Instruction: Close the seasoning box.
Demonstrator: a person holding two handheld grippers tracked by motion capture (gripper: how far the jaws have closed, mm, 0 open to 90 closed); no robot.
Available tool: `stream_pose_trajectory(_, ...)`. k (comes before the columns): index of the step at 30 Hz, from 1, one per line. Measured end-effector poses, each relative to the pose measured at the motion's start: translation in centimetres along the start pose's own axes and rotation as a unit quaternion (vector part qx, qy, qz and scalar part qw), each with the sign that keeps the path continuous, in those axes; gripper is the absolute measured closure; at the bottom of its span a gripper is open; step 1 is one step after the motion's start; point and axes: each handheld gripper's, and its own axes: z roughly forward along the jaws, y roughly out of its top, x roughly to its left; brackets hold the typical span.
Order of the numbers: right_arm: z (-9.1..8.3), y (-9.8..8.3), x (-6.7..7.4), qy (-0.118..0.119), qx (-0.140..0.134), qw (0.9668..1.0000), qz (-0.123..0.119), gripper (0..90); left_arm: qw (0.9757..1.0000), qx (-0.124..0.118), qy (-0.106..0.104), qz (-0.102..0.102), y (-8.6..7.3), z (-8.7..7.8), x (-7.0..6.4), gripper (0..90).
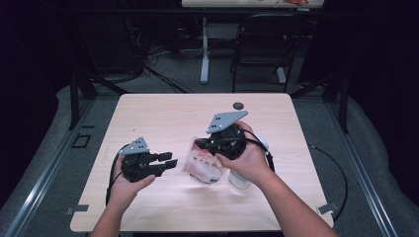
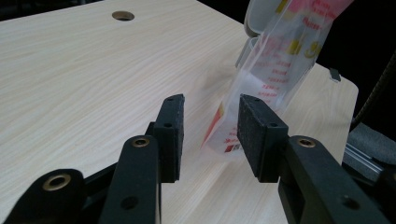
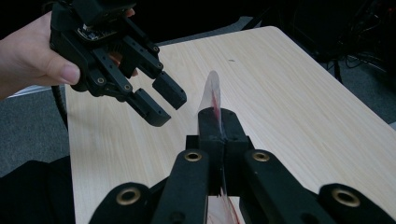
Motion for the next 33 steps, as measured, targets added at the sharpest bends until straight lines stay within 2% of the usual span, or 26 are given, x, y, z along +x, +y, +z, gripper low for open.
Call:
stream_pose_trajectory(4, -0.2, 0.0, -0.1, 0.001, -0.005, 1.0000, 0.002, 90.0, 1.0000, 0.001, -0.007, 0.000, -0.2, 0.5, -0.1, 61.3)
stream_pose_trajectory(9, -0.5, 0.0, -0.1, 0.000, -0.008, 1.0000, 0.002, 90.0, 0.9998, 0.015, -0.008, 0.001, -0.4, 1.2, -0.2, 61.2)
stream_pose_trajectory(17, -1.0, 0.2, 0.0, 0.000, -0.014, 0.9999, -0.001, 90.0, 0.9997, 0.022, -0.008, 0.010, -0.7, 2.1, -0.4, 59.9)
stream_pose_trajectory(19, -1.1, 0.2, 0.0, 0.000, -0.014, 0.9999, -0.001, 90.0, 0.9997, 0.021, -0.009, 0.013, -0.9, 2.3, -0.4, 58.8)
stream_pose_trajectory(22, -1.1, 0.2, 0.0, 0.001, -0.015, 0.9999, -0.001, 90.0, 0.9993, 0.020, -0.010, 0.029, -0.9, 2.6, -0.6, 55.8)
stream_pose_trajectory(24, -1.2, 0.2, 0.0, 0.001, -0.015, 0.9999, -0.002, 90.0, 0.9992, 0.016, -0.015, 0.034, -0.9, 2.7, -0.7, 52.7)
stream_pose_trajectory(33, -1.6, 0.3, -0.1, 0.005, -0.017, 0.9998, -0.004, 90.0, 0.9984, 0.014, -0.046, 0.031, -1.1, 3.6, -0.8, 47.8)
